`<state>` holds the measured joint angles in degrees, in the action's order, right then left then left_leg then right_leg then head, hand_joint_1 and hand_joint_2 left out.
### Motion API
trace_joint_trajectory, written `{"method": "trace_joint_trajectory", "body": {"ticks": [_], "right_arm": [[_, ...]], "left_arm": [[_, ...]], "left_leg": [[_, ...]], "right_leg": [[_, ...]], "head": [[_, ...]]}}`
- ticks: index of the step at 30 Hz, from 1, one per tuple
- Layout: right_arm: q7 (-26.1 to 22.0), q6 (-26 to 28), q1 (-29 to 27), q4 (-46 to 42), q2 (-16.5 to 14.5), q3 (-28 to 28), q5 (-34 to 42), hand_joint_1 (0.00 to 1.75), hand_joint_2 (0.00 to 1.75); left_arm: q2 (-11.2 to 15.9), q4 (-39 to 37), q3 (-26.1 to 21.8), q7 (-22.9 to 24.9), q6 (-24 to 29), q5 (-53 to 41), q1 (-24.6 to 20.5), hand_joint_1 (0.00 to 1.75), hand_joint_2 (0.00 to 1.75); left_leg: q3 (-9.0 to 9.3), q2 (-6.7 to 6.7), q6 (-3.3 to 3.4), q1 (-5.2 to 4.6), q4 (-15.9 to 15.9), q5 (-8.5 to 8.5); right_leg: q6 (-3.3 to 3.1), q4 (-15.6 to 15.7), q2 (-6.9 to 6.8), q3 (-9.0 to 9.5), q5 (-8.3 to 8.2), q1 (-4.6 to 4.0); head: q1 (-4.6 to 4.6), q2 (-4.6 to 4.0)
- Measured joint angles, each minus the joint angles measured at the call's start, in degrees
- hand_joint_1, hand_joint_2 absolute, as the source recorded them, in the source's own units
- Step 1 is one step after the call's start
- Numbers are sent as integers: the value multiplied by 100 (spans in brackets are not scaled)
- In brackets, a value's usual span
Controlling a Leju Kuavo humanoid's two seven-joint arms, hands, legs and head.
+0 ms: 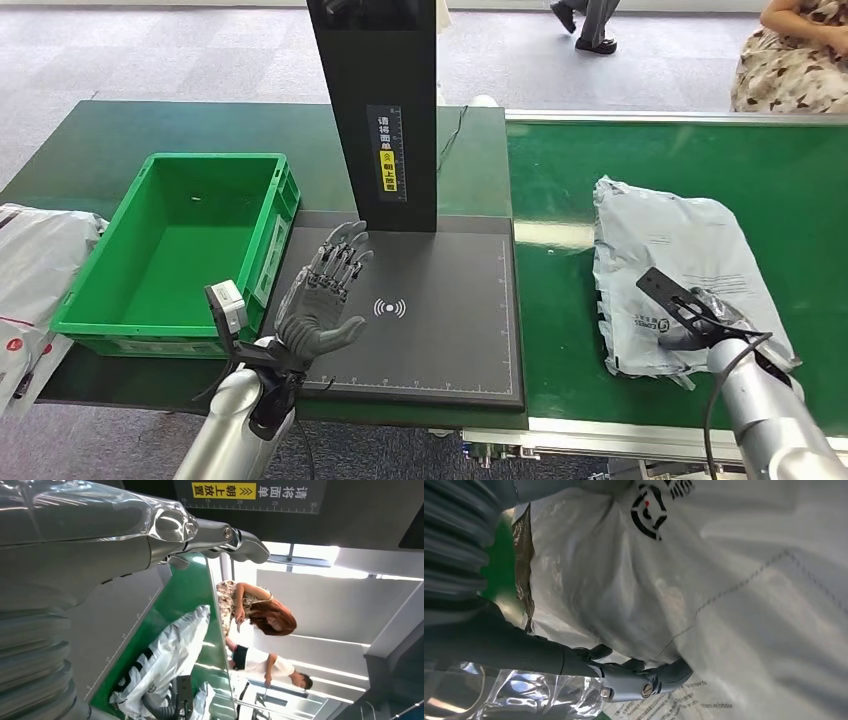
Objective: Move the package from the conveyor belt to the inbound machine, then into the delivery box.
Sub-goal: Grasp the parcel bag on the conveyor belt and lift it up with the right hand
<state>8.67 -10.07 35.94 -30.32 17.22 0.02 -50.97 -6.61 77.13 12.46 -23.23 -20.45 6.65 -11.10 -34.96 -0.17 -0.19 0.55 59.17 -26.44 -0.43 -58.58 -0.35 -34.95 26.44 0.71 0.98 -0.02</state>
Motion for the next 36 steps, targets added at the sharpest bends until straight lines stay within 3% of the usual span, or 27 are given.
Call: {"method": "trace_joint_trajectory", "body": {"ticks": [8, 13, 19, 26, 31, 36], "right_arm": [[-214, -58, -22, 32, 92, 101, 293, 175, 175], [-315, 262, -70, -204, 85, 102, 690, 175, 175], [-829, 801, -264, -847, 13, 80, 1467, 175, 175], [-2038, 1535, -859, -2431, -338, 22, 2444, 175, 175], [-2687, 1516, -1312, -3782, -626, 234, 2635, 175, 175], [-2966, 1143, -1531, -4712, -744, 834, 2634, 175, 175]], "left_arm": [[74, -7, -9, -9, 0, 3, 140, 0, 175], [101, 96, -29, -8, 11, -19, 299, 0, 175], [102, 303, -110, -84, 205, -63, 484, 0, 175], [74, 647, -250, -661, 1154, -420, 596, 0, 175], [36, 809, -301, -1053, 1792, -667, 592, 0, 175], [31, 848, -302, -1165, 2026, -698, 564, 0, 175]], "left_leg": [[2, 2, 0, 0, 0, 0], [1, 2, 0, -1, 0, 0], [0, 1, 0, 0, -1, 0], [0, 0, 0, 2, -5, 0], [0, 1, 0, 2, -7, 0], [0, 3, 0, 1, -7, 0]], "right_leg": [[0, 0, 1, 6, 0, 0], [0, -1, 0, 6, 0, 1], [0, -1, 0, 4, 0, 0], [0, -3, -1, 3, 3, -2], [-1, -3, 0, 2, 4, -2], [-1, -3, 1, 2, 4, -2]], "head": [[0, 0], [0, 0], [-1, 0], [-1, 0], [-1, 0], [-1, 0]]}}
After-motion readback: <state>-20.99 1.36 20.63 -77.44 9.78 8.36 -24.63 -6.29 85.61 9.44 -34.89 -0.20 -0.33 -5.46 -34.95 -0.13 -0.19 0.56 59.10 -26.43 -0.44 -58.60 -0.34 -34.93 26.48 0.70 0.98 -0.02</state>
